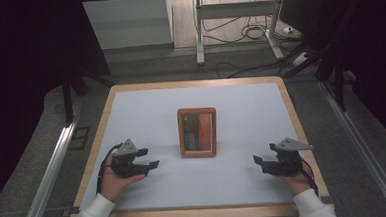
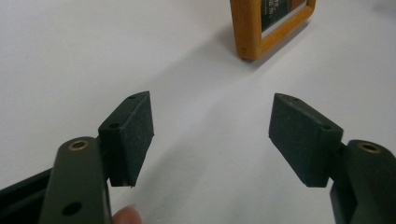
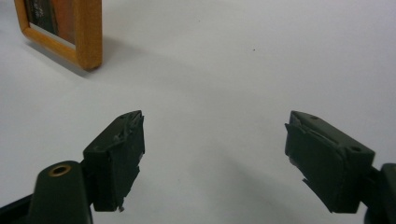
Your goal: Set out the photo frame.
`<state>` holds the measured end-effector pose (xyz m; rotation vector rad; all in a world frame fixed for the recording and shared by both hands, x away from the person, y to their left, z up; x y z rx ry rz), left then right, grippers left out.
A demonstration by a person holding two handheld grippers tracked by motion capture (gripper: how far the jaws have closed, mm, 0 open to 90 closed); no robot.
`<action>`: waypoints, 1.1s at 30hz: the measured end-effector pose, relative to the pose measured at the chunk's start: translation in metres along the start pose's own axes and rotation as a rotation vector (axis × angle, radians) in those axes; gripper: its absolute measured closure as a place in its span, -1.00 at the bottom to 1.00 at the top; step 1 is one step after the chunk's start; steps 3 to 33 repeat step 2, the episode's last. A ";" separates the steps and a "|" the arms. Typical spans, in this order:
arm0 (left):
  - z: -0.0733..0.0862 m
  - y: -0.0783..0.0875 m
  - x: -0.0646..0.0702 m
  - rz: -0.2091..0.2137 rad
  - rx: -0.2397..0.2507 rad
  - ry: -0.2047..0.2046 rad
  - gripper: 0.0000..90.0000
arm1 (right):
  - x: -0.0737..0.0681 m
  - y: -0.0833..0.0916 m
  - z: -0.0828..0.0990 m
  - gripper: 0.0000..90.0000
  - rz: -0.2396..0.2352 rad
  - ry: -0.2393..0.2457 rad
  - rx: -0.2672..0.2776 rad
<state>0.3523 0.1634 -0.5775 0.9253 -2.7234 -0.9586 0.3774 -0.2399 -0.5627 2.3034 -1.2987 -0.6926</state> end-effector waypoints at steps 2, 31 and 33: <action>0.000 0.000 0.000 0.000 0.000 0.000 -0.32 | -0.001 0.000 0.000 -0.59 -0.002 -0.003 0.003; 0.000 0.000 0.000 0.000 0.000 0.000 -0.32 | -0.001 0.000 0.000 -0.59 -0.002 -0.003 0.003; 0.000 0.000 0.000 0.000 0.000 0.000 -0.32 | -0.001 0.000 0.000 -0.59 -0.002 -0.003 0.003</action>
Point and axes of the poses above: each handheld gripper's, and its own axes: y roughly backward along the jaws, z roughly out of its underside, x roughly to its right, the point moved 9 cm from there along -y, roughly forward along the jaws, and after that the axes turned 15 degrees about -y, right-handed, at the moved point
